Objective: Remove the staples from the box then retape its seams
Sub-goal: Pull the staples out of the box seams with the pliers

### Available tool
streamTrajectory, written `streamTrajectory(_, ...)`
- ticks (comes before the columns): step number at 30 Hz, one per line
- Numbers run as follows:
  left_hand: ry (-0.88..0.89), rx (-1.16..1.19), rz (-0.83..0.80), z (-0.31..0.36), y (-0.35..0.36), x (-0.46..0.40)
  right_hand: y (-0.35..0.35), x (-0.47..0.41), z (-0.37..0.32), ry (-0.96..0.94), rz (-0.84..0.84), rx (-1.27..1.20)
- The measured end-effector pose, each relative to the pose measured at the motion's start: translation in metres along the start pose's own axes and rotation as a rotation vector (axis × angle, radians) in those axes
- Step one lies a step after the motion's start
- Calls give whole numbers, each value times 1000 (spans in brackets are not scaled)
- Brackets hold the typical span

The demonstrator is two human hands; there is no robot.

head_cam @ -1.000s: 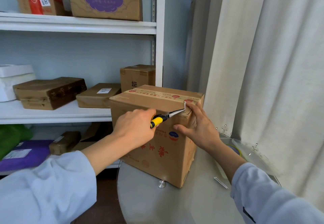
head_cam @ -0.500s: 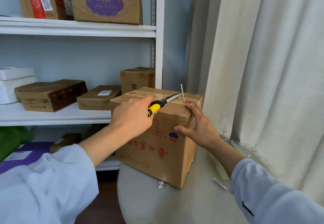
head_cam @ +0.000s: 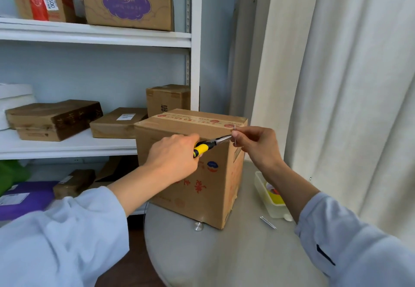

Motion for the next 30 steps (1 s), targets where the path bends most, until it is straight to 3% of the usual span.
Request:
streamTrajectory(8, 29, 74, -189, 43, 43, 14, -39, 14, 34, 122, 134, 71)
streamTrajectory(11, 54, 34, -275, 58, 65, 17, -61, 27, 74, 267, 174, 97)
streamTrajectory(14, 71, 43, -356, 75, 88, 18, -68, 48, 129, 492, 57, 129)
streamTrajectory(17, 86, 47, -438, 92, 109, 24, -75, 72, 179, 645, -113, 366)
streamTrajectory(20, 109, 47, -511, 109, 133, 31, -94, 95, 215, 744, -148, 553)
streamTrajectory(23, 138, 41, -547, 121, 150, 36, -106, 108, 239, 774, -136, 676)
streamTrajectory(30, 169, 53, -556, 133, 164, 33, -105, 101, 252, 711, 3, 680)
Point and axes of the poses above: each hand's wrist, its own x-axis away from the middle knuckle, its own y-axis out of the palm, z = x × y, the point moved 10 cm from there along -x, towards the middle knuckle, and after that the axes turned 14 degrees about -x, right-handed, at the moved point
